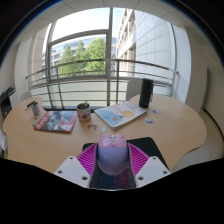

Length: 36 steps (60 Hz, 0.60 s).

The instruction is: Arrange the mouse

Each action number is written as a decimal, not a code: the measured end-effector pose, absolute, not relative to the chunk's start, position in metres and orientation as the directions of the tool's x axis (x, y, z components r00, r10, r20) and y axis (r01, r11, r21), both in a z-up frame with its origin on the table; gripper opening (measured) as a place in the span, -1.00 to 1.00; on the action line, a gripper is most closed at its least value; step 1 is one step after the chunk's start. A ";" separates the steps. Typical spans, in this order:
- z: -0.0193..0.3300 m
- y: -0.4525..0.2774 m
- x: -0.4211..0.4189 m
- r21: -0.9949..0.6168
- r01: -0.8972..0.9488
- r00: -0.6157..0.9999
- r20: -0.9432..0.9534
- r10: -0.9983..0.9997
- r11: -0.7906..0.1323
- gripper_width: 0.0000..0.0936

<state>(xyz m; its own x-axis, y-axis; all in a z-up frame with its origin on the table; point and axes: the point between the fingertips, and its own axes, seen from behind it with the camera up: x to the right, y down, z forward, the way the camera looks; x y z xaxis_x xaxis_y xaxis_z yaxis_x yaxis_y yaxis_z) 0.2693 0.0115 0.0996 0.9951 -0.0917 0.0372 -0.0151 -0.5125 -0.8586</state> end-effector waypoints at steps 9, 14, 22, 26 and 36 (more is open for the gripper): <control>0.014 0.010 0.308 -0.779 -0.059 0.995 0.003 -0.097 -0.624 0.05; -0.008 0.008 0.307 -0.754 -0.084 0.996 -0.038 -0.085 -0.651 0.16; -0.002 0.001 0.305 -0.746 -0.082 0.996 -0.039 -0.080 -0.661 0.60; 0.012 -0.008 0.299 -0.750 -0.086 0.996 -0.042 -0.082 -0.655 0.79; 0.073 -0.050 0.284 -0.793 -0.065 0.994 0.001 -0.109 -0.606 0.81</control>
